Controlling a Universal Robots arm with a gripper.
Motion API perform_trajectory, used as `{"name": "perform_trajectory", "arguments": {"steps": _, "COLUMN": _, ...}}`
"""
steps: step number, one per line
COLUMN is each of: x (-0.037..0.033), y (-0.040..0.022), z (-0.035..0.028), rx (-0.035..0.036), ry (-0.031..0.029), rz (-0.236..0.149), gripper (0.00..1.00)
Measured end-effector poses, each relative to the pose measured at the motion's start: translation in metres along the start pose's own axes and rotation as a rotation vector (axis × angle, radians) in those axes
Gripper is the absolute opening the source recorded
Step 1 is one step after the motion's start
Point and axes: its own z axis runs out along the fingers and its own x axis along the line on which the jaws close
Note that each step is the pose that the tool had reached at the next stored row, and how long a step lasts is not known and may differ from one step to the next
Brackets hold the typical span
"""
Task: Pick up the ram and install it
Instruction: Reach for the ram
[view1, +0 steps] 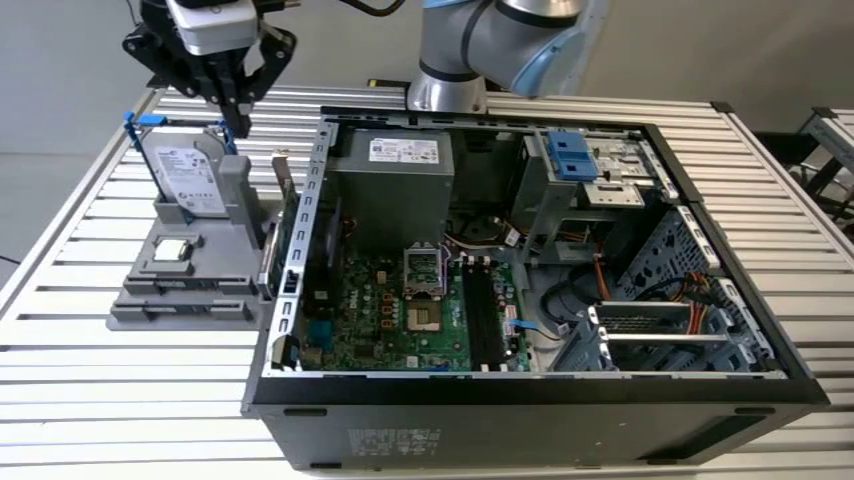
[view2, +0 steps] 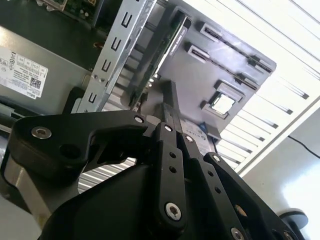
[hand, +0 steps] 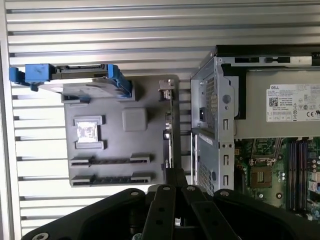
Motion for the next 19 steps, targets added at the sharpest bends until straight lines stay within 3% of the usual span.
{"name": "perform_trajectory", "arguments": {"steps": 19, "x": 0.0423, "y": -0.0027, "z": -0.0009, "rx": -0.0001, "ry": 0.0002, "rz": -0.004, "gripper": 0.00}}
